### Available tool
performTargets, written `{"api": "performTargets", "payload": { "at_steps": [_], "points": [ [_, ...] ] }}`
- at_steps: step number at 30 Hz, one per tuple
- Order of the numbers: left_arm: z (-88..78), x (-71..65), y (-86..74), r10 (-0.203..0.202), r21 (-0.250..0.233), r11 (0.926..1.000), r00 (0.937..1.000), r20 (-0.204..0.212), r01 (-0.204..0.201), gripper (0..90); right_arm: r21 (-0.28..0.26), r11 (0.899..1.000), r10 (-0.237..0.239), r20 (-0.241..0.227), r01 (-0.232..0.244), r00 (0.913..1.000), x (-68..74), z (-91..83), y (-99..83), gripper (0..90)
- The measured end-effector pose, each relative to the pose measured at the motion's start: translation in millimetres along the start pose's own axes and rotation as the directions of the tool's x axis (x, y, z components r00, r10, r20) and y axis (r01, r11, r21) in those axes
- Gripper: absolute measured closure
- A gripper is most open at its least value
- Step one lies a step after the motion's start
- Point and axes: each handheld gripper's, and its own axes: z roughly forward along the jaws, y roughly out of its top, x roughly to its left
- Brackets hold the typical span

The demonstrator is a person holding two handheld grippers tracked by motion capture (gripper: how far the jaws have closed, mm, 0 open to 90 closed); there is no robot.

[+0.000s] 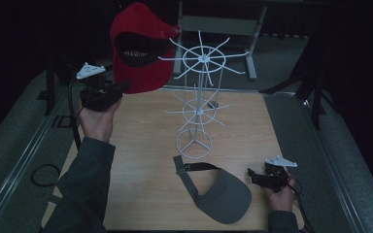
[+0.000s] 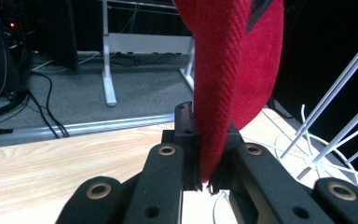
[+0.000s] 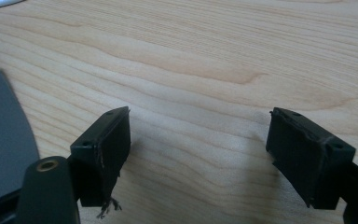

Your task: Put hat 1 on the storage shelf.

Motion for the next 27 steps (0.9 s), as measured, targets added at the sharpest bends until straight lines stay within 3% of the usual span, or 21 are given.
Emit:
{"api": "performTargets", "payload": {
  "at_steps": [14, 27],
  "points": [
    [-9.6, -9.9, -0.5, 0.039, -0.014, 0.9991, 0.9990, 0.021, -0.039, 85.7, 0.000, 1.000, 0.000, -0.001, 0.000, 1.0000, 0.0, 0.0, 0.0, 21.7],
    [-25.3, 0.0, -22.9, 0.001, -0.035, 0.9994, 0.9989, 0.047, 0.001, 85.7, -0.001, 1.000, -0.001, 0.000, 0.001, 1.0000, 0.0, 0.1, 0.0, 21.6]
  ]
}}
